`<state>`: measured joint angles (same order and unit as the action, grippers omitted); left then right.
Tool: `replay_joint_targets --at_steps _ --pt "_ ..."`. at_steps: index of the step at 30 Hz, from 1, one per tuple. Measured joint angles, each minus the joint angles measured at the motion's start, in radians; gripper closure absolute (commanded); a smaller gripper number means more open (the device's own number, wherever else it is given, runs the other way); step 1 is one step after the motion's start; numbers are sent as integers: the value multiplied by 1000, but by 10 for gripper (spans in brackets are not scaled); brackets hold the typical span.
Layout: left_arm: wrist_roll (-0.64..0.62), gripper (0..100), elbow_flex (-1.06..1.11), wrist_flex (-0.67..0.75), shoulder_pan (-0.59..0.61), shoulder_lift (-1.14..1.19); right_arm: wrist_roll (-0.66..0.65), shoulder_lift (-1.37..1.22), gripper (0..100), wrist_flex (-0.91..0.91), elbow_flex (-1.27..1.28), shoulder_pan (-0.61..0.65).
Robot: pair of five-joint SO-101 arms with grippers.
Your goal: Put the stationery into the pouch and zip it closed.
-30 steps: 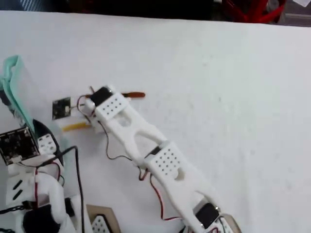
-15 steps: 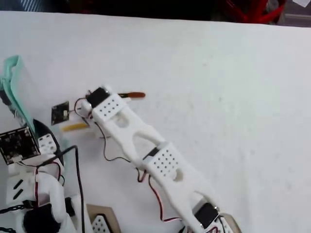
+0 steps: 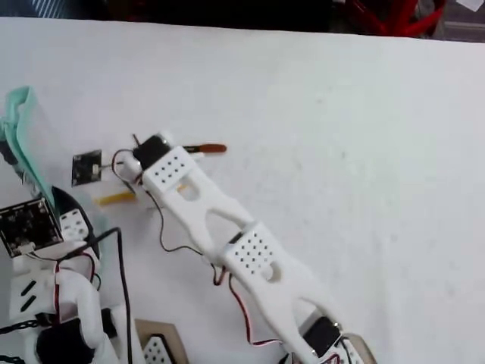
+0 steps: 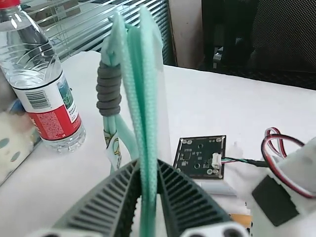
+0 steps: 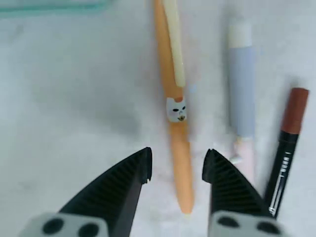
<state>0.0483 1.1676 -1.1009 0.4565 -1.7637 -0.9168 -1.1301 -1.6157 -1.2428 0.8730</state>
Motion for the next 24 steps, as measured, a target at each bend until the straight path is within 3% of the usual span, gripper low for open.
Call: replay_joint_targets --at_steps 6,11,15,24 --pt "0 977 0 0 0 0 -12 -44 840 8 -2 -3" --pt "0 977 0 0 0 0 -61 -80 990 20 -25 -6" --pt "0 977 14 2 0 -2 -117 -89 982 20 -40 -8" --pt "0 977 18 2 0 -2 -109 52 979 -98 -121 -20"
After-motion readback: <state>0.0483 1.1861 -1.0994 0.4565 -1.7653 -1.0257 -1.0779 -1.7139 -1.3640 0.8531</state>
